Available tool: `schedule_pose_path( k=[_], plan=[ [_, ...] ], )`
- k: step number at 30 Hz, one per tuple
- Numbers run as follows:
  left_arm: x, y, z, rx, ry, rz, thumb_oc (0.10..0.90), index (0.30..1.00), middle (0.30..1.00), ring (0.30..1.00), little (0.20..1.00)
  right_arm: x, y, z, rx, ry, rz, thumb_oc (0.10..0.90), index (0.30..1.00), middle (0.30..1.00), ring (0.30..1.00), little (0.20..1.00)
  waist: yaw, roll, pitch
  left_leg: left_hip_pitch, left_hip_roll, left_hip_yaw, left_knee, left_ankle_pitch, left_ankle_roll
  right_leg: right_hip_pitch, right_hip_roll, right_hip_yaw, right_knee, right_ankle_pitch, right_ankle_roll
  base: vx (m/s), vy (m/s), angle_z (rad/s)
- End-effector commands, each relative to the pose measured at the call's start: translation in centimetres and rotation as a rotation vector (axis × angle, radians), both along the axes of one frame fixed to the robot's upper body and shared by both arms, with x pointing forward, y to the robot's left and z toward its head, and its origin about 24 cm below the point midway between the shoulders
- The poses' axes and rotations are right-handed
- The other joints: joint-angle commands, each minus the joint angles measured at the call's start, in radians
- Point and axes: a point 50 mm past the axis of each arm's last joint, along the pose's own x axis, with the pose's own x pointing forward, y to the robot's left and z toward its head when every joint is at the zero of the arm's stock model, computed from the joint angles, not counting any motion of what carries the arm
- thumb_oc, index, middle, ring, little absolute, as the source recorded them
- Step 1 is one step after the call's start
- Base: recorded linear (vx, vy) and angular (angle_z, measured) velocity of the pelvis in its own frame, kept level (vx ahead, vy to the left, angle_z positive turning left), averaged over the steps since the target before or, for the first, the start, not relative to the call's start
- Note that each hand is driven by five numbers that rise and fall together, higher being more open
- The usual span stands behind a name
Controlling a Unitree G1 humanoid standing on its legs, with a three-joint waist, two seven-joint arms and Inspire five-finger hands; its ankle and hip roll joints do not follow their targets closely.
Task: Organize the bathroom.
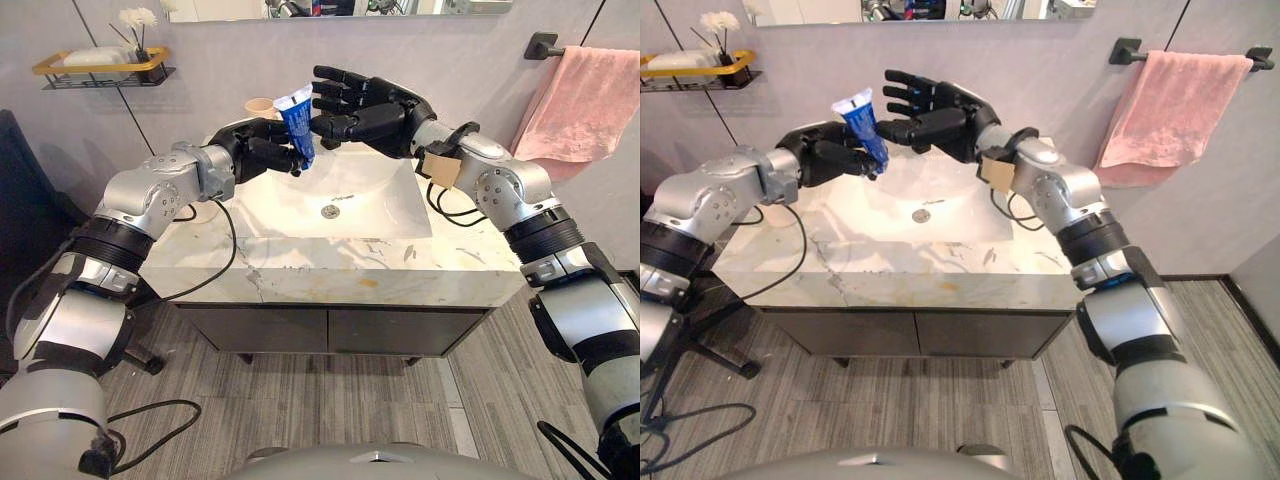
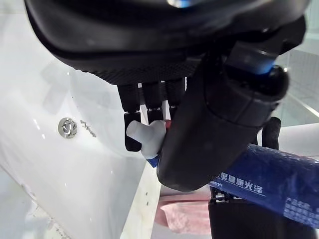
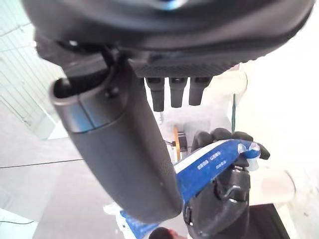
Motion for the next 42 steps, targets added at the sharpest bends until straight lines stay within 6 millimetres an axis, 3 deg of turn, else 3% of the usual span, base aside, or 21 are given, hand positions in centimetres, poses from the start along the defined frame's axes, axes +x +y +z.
schedule_pose_path(
  k=[1,10,19,23,28,34,42],
  plan=[
    [0.6,-1.6,7.3,-0.097,-0.263,-0.048,0.400,0.300,0.300,0.300,0.300,0.7,-1.0,4.5,0.064,-0.194,-0.083,0.800,0.900,0.900,0.900,0.900,0.033,0.009,-0.203,-0.073,-0.027,-0.092,0.055,-0.013,0.001,-0.041,0.004,0.009,0.091,-0.097,0.038,0.00,0.000,0.00],
    [0.0,0.4,7.6,-0.108,-0.257,0.027,0.400,0.300,0.300,0.300,0.300,0.3,-3.7,5.3,0.063,-0.229,-0.172,0.800,0.900,0.900,0.900,0.900,0.040,0.012,-0.207,-0.070,-0.027,-0.095,0.046,-0.014,-0.003,-0.041,0.002,-0.002,0.094,-0.103,0.037,0.01,0.011,0.00],
    [-0.6,1.9,7.2,-0.121,-0.243,0.038,0.400,0.300,0.300,0.300,0.300,-0.2,-4.3,4.7,0.048,-0.193,-0.140,0.800,0.900,0.900,0.900,0.900,0.045,0.010,-0.216,-0.061,-0.025,-0.091,0.038,-0.011,-0.008,-0.034,0.002,-0.015,0.097,-0.105,0.037,0.02,0.007,0.01],
    [-0.7,1.7,6.9,-0.119,-0.235,0.020,0.400,0.300,0.300,0.300,0.300,-0.3,-2.8,2.9,0.071,-0.060,-0.018,0.800,0.900,0.900,0.900,0.900,0.043,0.008,-0.216,-0.056,-0.023,-0.090,0.040,-0.010,-0.010,-0.033,0.001,-0.013,0.098,-0.103,0.038,0.00,0.000,0.00],
    [-0.5,1.0,6.8,-0.126,-0.221,-0.002,0.400,0.300,0.300,0.300,0.300,-0.7,-1.0,2.0,0.127,-0.011,0.073,0.800,0.900,0.900,0.900,0.900,0.042,0.004,-0.215,-0.056,-0.020,-0.084,0.050,-0.011,-0.010,-0.028,0.001,-0.014,0.098,-0.104,0.038,0.00,0.000,0.00],
    [-0.2,0.2,6.7,-0.138,-0.205,-0.019,0.400,0.300,0.300,0.300,0.300,-1.3,1.3,3.5,0.142,-0.096,0.133,0.800,0.900,0.900,0.900,0.900,0.043,-0.001,-0.215,-0.061,-0.022,-0.088,0.060,-0.014,-0.006,-0.029,0.001,-0.008,0.097,-0.102,0.038,0.00,-0.011,-0.02],
    [0.2,-0.8,6.4,-0.147,-0.175,-0.033,0.400,0.300,0.300,0.300,0.300,-1.6,2.7,5.1,0.156,-0.164,0.175,0.800,0.900,0.900,0.900,0.900,0.046,-0.004,-0.222,-0.064,-0.026,-0.096,0.057,-0.011,-0.003,-0.028,0.002,-0.002,0.091,-0.096,0.043,0.00,0.000,0.00]
  ],
)
